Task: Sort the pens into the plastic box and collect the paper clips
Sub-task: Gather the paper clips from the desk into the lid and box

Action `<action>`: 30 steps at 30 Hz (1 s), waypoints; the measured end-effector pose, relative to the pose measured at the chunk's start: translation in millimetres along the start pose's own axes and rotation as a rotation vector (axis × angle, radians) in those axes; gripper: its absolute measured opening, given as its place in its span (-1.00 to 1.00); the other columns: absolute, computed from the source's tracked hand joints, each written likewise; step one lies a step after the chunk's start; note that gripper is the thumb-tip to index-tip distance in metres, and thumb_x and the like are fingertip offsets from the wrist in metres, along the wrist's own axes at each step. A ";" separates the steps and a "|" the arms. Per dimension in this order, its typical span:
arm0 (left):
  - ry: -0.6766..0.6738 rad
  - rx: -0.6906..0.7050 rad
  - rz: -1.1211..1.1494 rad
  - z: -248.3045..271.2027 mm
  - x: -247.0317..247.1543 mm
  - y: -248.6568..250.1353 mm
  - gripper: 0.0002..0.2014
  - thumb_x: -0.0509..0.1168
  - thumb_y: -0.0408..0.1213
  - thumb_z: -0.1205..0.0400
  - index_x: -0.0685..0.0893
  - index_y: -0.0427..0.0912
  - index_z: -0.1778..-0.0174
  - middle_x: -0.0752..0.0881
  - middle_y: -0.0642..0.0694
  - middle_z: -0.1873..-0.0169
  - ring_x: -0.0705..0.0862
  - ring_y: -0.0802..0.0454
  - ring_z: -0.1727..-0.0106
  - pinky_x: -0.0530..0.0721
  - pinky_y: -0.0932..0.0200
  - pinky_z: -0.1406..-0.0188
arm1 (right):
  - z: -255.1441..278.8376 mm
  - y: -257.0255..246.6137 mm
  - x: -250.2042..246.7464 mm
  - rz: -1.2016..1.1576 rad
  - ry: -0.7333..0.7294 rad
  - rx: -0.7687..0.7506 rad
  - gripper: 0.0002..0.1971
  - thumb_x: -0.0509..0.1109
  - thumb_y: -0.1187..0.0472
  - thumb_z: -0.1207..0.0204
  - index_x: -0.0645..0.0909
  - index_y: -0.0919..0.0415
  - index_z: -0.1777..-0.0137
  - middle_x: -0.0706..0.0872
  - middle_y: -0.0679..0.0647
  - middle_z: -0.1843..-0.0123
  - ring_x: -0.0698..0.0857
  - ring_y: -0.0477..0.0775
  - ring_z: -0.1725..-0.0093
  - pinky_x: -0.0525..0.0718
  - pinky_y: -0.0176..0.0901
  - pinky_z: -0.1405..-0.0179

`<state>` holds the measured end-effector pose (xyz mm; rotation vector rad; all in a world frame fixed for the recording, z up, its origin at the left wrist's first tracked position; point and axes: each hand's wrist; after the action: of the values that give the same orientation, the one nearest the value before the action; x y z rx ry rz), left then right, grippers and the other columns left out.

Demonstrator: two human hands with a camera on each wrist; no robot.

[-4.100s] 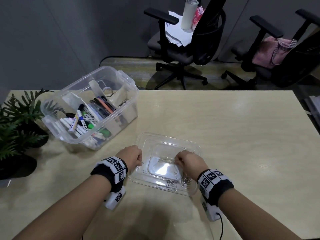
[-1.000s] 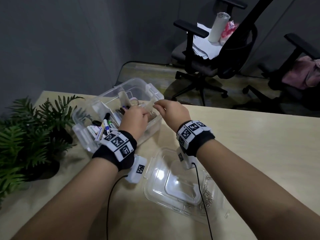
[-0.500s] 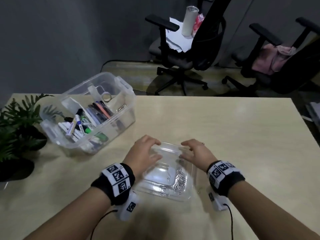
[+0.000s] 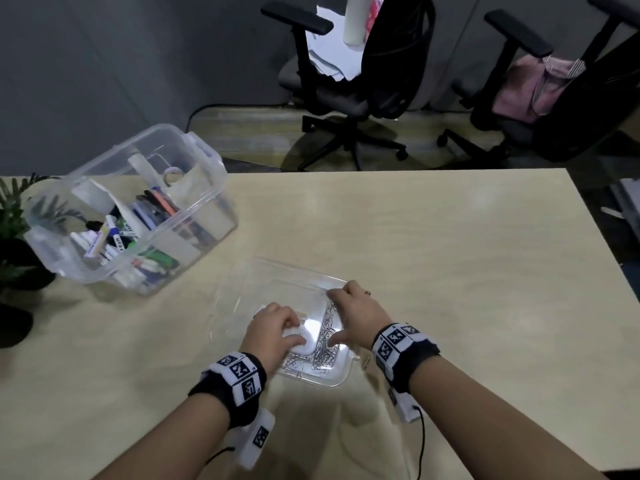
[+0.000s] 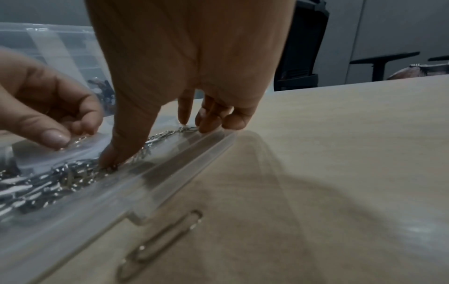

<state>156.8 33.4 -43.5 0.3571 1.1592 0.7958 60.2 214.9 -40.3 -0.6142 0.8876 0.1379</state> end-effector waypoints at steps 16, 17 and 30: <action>-0.056 0.092 0.005 -56.4 -14.6 13.8 -0.86 0.50 -0.29 -0.48 0.82 -0.12 0.06 0.51 0.11 0.19 0.57 0.16 0.08 0.47 0.45 0.01 | -2.3 13.8 2.0 -0.077 0.109 0.069 -0.79 0.50 0.00 -0.41 0.68 -0.02 -0.02 0.56 -0.08 -0.04 0.62 0.02 -0.06 0.52 -0.20 0.04; -0.035 0.098 -0.004 -54.3 -11.5 12.6 -0.83 0.53 -0.27 -0.45 0.82 -0.10 0.06 0.50 0.11 0.19 0.56 0.14 0.06 0.48 0.38 -0.04 | -2.5 13.1 1.8 -0.078 0.105 0.061 -0.80 0.49 0.02 -0.43 0.68 0.00 -0.03 0.58 -0.08 -0.05 0.62 0.03 -0.07 0.52 -0.21 0.04; 0.012 0.062 0.056 -31.9 -0.1 29.0 -0.96 0.42 -0.21 -0.53 0.71 -0.03 0.14 0.65 0.10 0.21 0.63 0.11 0.13 0.61 0.15 0.01 | -10.0 15.6 -2.7 -0.034 0.033 0.040 -0.86 0.43 0.00 -0.49 0.68 0.05 0.12 0.50 -0.14 0.12 0.62 0.02 -0.01 0.54 -0.18 0.06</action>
<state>116.9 48.6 -37.4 0.4385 1.1911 0.8123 46.1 222.6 -49.9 -0.5954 0.9095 0.0794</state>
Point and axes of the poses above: each hand's wrist, its own z-axis away from the middle knuckle, its own x-axis out of the palm, y = z × x
